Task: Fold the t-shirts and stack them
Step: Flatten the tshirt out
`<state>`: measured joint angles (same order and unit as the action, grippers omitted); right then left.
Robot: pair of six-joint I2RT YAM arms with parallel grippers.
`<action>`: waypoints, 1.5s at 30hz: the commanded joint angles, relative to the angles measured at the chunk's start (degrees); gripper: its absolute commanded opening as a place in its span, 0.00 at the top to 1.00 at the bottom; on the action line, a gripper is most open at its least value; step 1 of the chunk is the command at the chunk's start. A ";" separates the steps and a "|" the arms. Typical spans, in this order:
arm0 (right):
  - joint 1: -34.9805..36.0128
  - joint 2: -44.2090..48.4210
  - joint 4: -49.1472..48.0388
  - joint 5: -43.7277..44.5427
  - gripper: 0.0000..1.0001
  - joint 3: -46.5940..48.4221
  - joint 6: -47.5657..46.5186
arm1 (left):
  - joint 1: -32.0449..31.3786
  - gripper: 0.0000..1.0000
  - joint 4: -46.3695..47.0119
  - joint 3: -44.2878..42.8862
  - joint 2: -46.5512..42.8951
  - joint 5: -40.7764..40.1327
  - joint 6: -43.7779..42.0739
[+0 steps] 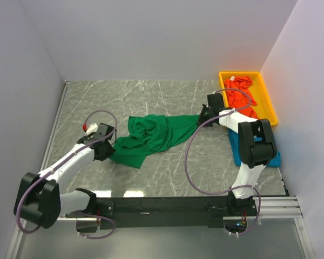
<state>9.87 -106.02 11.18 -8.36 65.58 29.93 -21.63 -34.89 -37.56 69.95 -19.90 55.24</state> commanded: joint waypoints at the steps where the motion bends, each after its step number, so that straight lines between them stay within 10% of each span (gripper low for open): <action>1: -0.20 5.02 4.28 5.53 0.97 2.88 -1.72 | 4.12 0.99 -3.33 -5.58 -5.17 -2.51 -4.17; 14: -0.11 16.36 33.28 8.19 0.91 18.51 -11.47 | 8.09 0.99 -18.54 -30.71 -19.93 -11.46 -12.88; 22: 1.03 8.57 41.02 8.72 0.85 30.38 -13.76 | 8.36 0.99 -11.79 -28.02 -18.45 -9.63 -16.92; 32: -0.11 1.33 24.44 4.06 0.38 26.20 -8.06 | 14.15 0.99 3.07 -21.33 -7.82 -7.52 -21.14; 45: -5.74 -0.59 -0.62 -10.00 0.39 8.52 2.48 | 17.94 0.99 9.84 -14.91 -6.23 -3.57 -22.11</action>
<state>4.23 -105.54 19.94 -14.22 75.07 27.92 -4.12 -28.71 -52.66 64.55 -24.60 34.06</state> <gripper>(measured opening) 0.617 0.022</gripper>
